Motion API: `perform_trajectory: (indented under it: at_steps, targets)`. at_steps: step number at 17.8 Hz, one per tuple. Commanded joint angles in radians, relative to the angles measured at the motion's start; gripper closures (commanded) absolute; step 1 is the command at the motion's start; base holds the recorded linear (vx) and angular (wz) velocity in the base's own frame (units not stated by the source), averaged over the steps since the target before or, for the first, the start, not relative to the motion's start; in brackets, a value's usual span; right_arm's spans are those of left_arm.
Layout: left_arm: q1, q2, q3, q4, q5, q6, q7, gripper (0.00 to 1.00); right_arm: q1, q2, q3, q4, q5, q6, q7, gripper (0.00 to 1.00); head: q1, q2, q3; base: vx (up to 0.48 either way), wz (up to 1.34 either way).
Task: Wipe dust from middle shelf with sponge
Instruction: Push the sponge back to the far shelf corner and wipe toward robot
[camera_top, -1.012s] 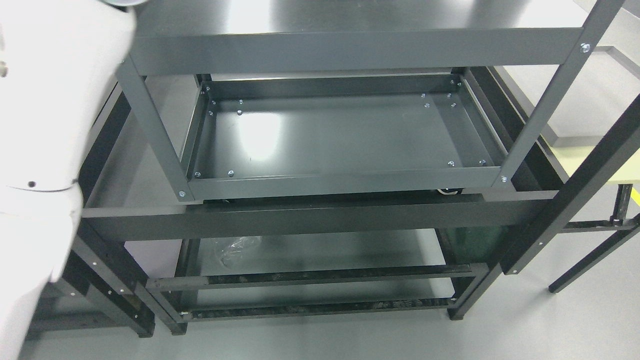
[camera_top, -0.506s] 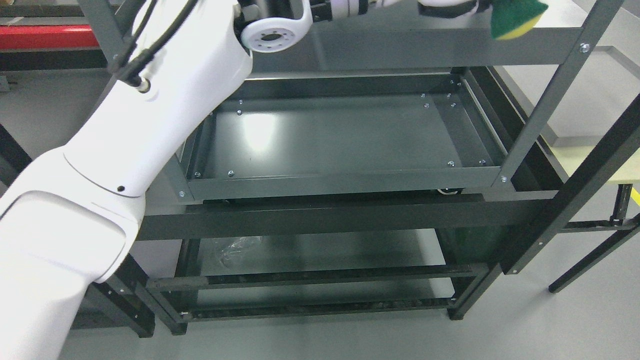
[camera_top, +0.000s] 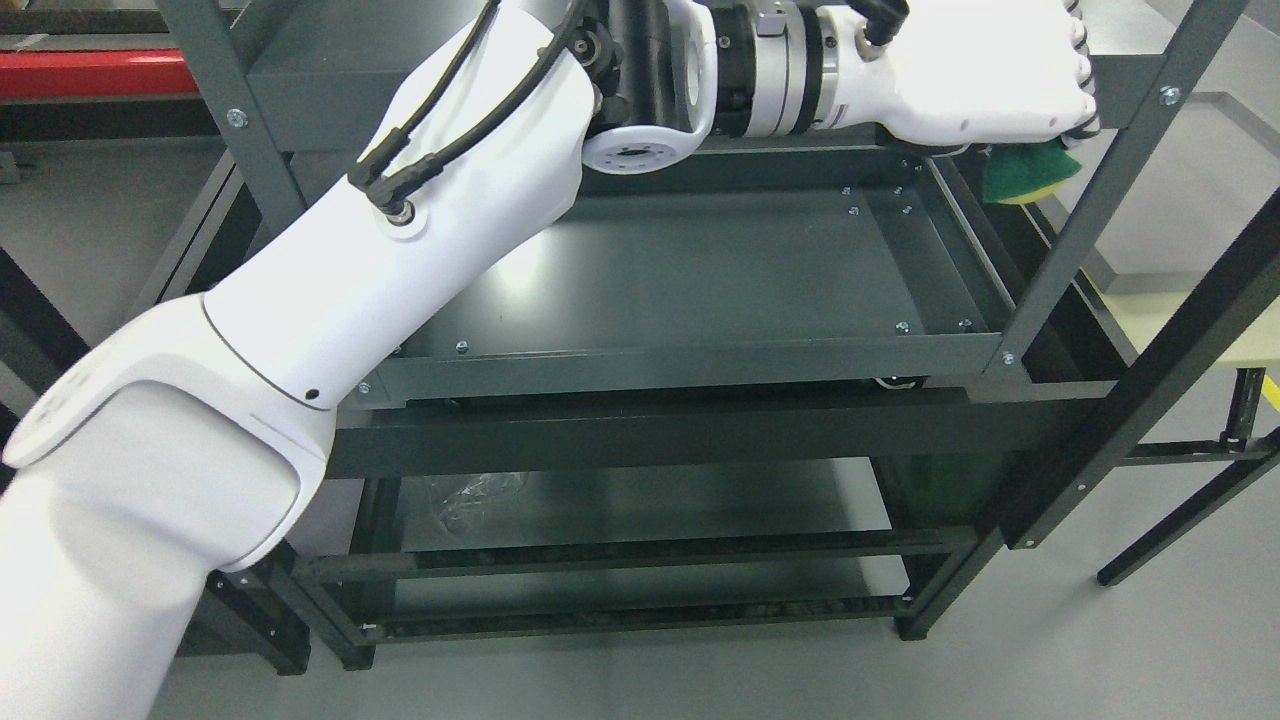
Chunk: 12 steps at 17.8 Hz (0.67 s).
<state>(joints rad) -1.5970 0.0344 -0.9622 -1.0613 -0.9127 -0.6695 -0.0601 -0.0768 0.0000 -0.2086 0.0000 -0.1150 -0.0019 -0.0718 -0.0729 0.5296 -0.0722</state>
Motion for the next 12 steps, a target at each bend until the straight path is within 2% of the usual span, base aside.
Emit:
perform_trajectory:
  at_steps: [1,3,8,12]
  targets:
    - [-0.032,-0.017,-0.009,0.043,-0.011,-0.057,-0.03,1.0,0.0,-0.017,0.0,-0.017,0.0,0.072,0.0,0.0,0.0,0.0,0.0,0.0,0.0]
    - [-0.029,-0.017,0.008,0.017,-0.008,-0.097,-0.05,1.0,0.0,-0.017,0.0,-0.017,0.0,0.072,0.0,0.0,0.0,0.0,0.0,0.0,0.0]
    - [0.046,0.24,0.111,-0.17,0.005,-0.116,-0.061,1.0,0.0,-0.017,0.0,-0.017,0.0,0.072,0.0,0.0,0.0,0.0,0.0,0.0,0.0]
    - [0.1,0.396,0.175,-0.314,0.087,-0.116,-0.066,1.0,0.0,-0.017,0.0,-0.017,0.0,0.072,0.0,0.0,0.0,0.0,0.0,0.0,0.0]
